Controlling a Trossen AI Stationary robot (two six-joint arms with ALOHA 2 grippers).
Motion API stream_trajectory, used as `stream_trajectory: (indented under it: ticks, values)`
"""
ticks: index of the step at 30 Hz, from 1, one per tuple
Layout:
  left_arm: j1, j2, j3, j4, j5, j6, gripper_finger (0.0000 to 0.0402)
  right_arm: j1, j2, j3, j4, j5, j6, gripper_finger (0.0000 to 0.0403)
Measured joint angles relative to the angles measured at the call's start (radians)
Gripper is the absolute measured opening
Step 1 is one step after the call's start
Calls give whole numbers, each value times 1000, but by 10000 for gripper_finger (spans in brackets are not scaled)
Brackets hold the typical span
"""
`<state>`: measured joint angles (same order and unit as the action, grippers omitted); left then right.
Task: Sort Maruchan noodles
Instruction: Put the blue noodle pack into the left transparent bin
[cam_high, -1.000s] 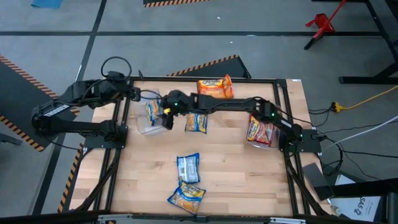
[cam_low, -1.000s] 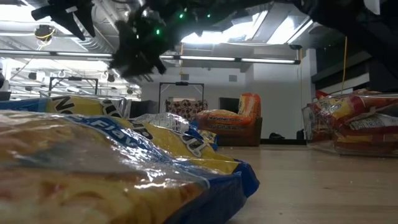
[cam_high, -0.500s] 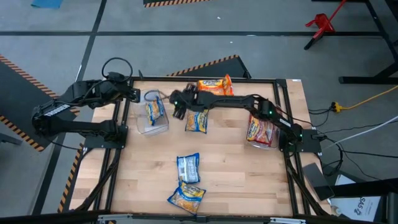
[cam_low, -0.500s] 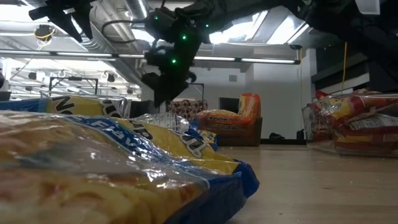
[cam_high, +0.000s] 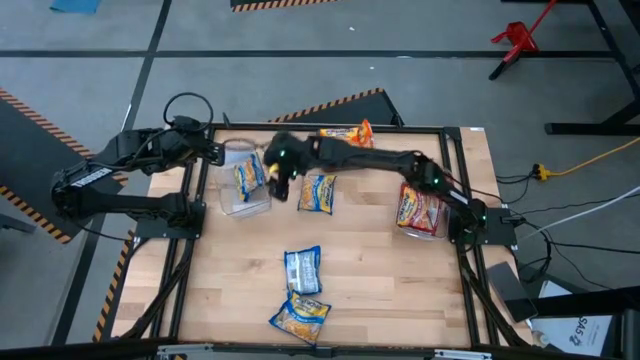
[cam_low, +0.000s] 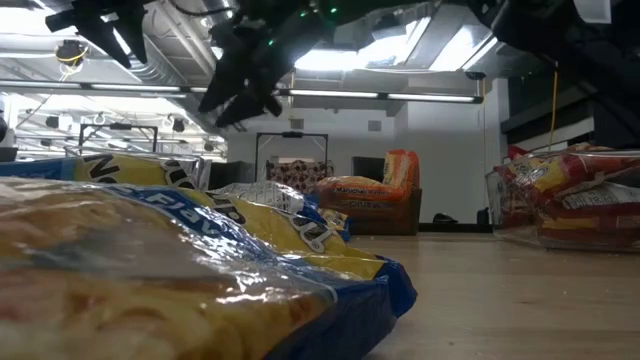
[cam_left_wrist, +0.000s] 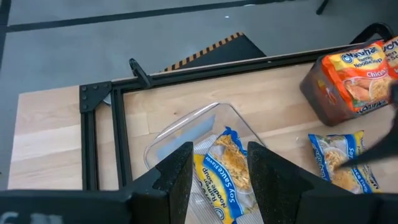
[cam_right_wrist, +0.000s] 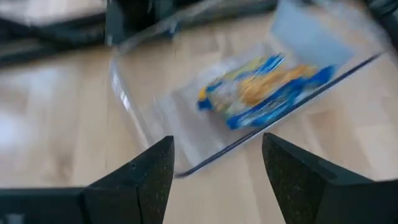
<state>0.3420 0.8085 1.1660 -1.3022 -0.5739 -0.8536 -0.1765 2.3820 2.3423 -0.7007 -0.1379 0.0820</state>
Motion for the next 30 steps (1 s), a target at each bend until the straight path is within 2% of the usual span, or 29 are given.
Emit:
stream_trajectory:
  ticks: [4, 9, 11, 19, 21, 24, 30]
  values:
    - [0, 0, 0, -3, -4, 1, 145, 47, 46, -2, -7, 43, -31, 229]
    - [0, 0, 0, -10, -10, 2, 145, 83, 99, 0, -26, 185, -40, 229]
    - [0, 0, 0, -10, -10, 1, 145, 79, 102, 2, -35, 219, -50, 229]
    - [0, 0, 0, -8, -9, 1, 145, 6, 96, 1, -99, 505, -90, 229]
    - [0, 0, 0, -9, -9, 1, 145, -18, 80, 13, -114, 497, -89, 229]
    - [0, 0, 0, -13, -9, 1, 145, -44, 53, 12, -116, 406, -68, 229]
    - [0, 0, 0, -14, -34, 1, 145, -38, 4, 16, 54, 137, -84, 229]
